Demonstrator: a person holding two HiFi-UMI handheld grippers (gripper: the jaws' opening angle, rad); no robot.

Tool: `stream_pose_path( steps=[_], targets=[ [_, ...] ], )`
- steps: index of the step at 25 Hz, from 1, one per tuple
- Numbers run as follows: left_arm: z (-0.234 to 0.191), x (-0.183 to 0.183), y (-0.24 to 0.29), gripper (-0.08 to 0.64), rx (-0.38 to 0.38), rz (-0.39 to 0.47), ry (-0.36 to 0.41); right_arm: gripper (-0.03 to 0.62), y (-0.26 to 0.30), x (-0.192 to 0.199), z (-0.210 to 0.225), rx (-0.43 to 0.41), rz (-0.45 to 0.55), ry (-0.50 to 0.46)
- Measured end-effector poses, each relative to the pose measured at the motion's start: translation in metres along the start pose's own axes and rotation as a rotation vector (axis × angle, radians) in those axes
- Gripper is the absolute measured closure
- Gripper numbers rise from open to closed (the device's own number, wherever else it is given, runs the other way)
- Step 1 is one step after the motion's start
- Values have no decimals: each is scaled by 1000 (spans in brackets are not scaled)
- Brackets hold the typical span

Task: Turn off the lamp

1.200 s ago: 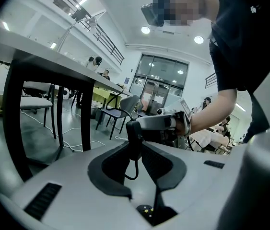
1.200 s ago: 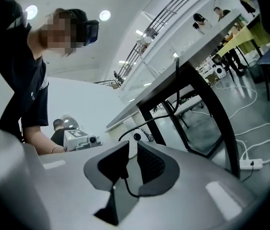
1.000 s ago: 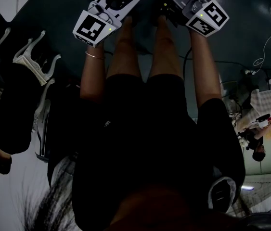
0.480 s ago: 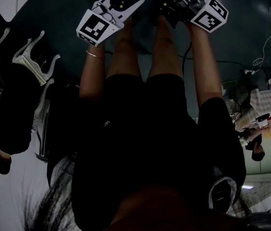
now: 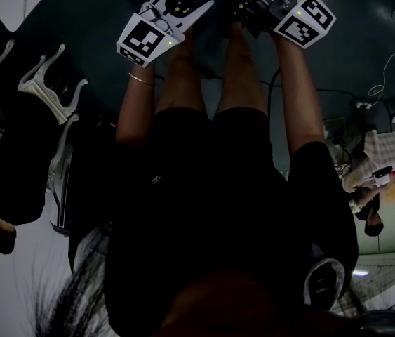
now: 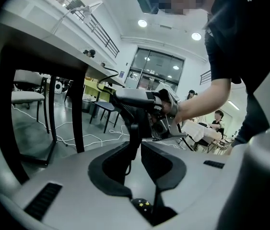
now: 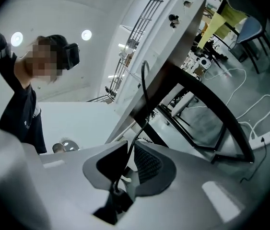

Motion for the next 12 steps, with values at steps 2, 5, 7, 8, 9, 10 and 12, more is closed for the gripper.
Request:
stream_pose_path(
  steps=[2,5,7,8,9,10,12],
  targets=[
    [-5,-2,-3,488,-26,35,-38,572,1,2,-1,20,-20,-44],
    [-16,-6,-9,489,-69,82,-83,575,0,9,0,49,-77,-103],
    [-21,-6,-13,489,-81,86,-83,575,1,13,1,47,-92,-106],
    [-22,-7,-14,489,-85,87,-80,575,1,15,1,48,-93,-103],
    [-24,-9,-15,489,-90,93,-78,575,1,16,3,54,-95,-101],
    [-25,-11,-17,489,-96,102,-78,575,0,18,5,64,-98,-101],
    [-29,-16,-19,494,-108,126,-80,575,-1,21,10,85,-106,-99]
  ],
)
Point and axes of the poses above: the fingertips, and each gripper's own axes: y forward along the fingers, z to its right, x out of its underside, the point moved 2 cm from there along -y, backward along the fingers, and after that the axes turned 4 degrees about y, right-handed, at the moved point
